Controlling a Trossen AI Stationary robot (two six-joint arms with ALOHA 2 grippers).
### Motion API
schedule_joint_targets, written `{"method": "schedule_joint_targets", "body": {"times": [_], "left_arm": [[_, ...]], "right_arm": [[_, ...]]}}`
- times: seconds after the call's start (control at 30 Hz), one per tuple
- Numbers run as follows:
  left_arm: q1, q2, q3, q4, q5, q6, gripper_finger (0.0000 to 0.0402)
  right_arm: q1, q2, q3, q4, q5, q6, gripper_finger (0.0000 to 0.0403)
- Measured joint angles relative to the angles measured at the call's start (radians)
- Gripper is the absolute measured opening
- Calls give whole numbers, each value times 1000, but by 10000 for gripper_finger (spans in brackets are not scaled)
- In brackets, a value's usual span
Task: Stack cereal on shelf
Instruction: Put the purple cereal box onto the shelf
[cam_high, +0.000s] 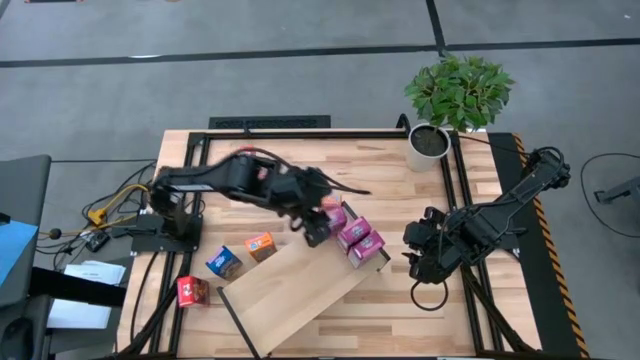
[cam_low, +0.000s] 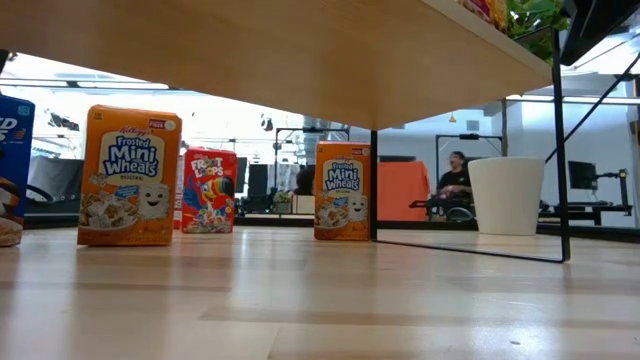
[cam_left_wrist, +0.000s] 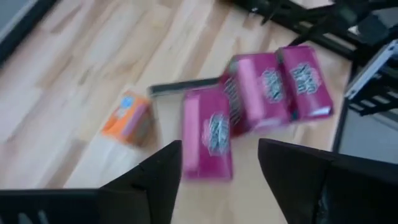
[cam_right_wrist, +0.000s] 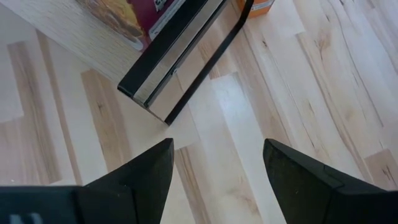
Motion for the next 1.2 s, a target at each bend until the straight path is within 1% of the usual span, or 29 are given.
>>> {"method": "schedule_joint_targets", "body": {"times": [0.07,0.13,0.23,0.3,0.33,0.4,0.47,0.53,0.67,0.77,0.9,1.0,1.07,1.2], "left_arm": [[-10,-30,0,-61,-11,-1,178],[-31,-45,0,-144,-47,-20,149],[-97,-47,-3,-245,-132,-53,83],[-142,-49,-34,-242,-192,-52,30],[-162,-49,-55,-240,-225,-53,16],[-188,-48,-104,-240,-276,-55,11],[-196,-48,-154,-230,-297,-69,7],[-195,-48,-212,-168,-303,-65,2],[-192,-47,-315,-6,-288,12,0],[-184,-47,-374,43,-306,24,0],[-171,-47,-413,84,-325,17,0],[-164,-47,-441,165,-320,20,0],[-160,-47,-453,190,-306,23,0],[-153,-47,-472,251,-310,42,0]], "right_arm": [[0,0,0,0,0,0,274],[0,0,0,-1,0,0,274],[0,0,0,-2,0,0,274],[0,0,0,-1,1,0,274],[0,0,0,-1,2,0,274],[0,0,0,-1,2,0,274],[0,0,0,-2,3,0,274],[0,0,0,-1,3,-1,274],[0,0,0,-2,4,-2,274],[0,0,0,-2,4,-2,274],[0,0,0,-3,4,-16,274],[0,0,0,-3,4,-26,274],[0,0,0,-4,4,-26,274],[0,0,0,-4,4,-26,274]]}}
